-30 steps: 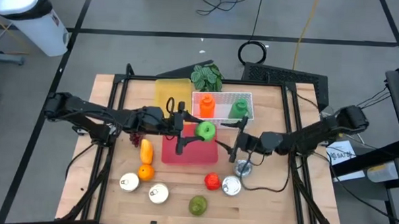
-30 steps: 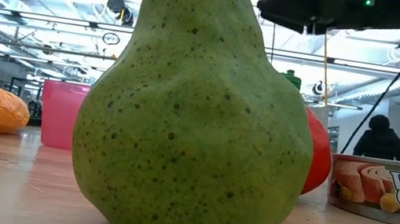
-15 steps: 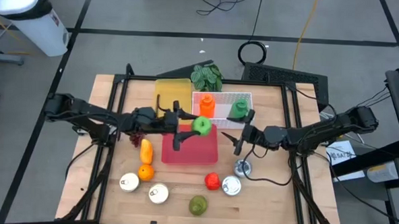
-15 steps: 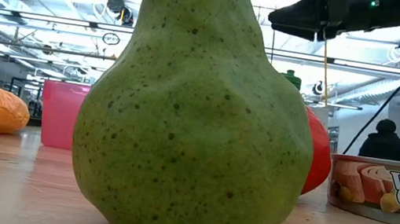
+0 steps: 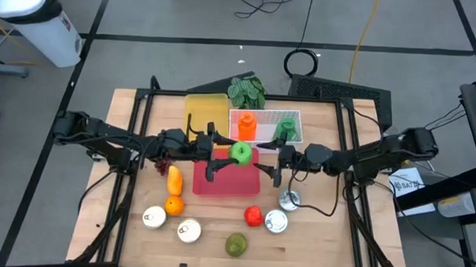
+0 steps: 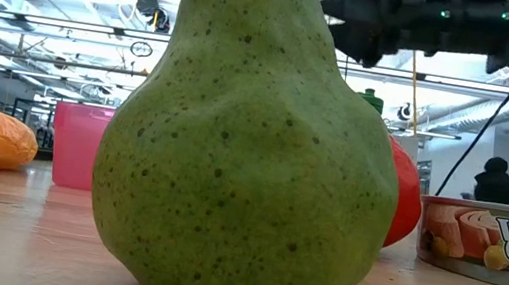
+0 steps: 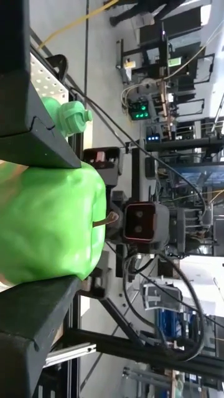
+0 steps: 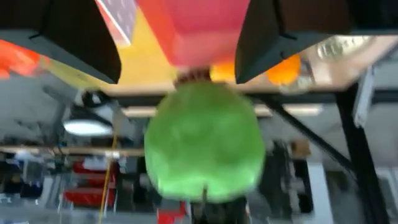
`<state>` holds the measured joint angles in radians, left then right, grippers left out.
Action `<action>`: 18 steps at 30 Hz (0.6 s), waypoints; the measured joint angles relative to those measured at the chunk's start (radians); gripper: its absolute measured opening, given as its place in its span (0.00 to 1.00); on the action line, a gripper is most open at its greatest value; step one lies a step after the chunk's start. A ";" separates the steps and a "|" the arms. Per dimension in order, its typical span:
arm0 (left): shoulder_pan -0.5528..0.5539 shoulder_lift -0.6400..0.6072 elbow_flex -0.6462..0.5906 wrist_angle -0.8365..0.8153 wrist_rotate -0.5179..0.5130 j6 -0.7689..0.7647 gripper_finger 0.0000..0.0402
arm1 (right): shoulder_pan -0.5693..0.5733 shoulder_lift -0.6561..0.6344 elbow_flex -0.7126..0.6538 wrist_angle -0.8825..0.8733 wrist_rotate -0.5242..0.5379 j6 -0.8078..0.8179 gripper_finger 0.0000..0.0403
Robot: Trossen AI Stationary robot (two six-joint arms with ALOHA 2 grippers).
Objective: Pick & Place Food Item
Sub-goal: Put the green apple in the yellow bin
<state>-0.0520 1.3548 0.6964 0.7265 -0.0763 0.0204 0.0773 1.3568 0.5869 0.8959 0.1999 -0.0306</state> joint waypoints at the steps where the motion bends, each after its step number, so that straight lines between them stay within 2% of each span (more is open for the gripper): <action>1: -0.003 0.000 0.000 0.000 0.000 0.000 0.64 | -0.002 0.015 0.000 0.040 -0.012 -0.002 0.78; 4: -0.004 0.000 0.000 0.000 0.000 0.006 0.64 | -0.004 0.047 0.013 0.101 -0.022 -0.005 0.86; 7: -0.004 0.000 0.000 -0.006 0.000 0.005 0.64 | -0.003 0.079 0.064 0.080 -0.031 0.013 0.92; 9: -0.004 0.000 0.000 -0.006 0.000 0.008 0.64 | -0.003 0.110 0.105 0.051 -0.073 0.036 0.94; 12: -0.005 0.000 0.000 -0.003 0.006 0.008 0.64 | -0.005 0.155 0.163 0.039 -0.140 0.046 0.95; 18: -0.008 0.000 0.000 -0.002 0.041 0.000 0.64 | -0.005 0.222 0.237 0.045 -0.141 0.044 0.93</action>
<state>-0.0598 1.3548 0.6964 0.7245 -0.0352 0.0207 0.0725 1.5788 0.8238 0.9406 0.0589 0.0137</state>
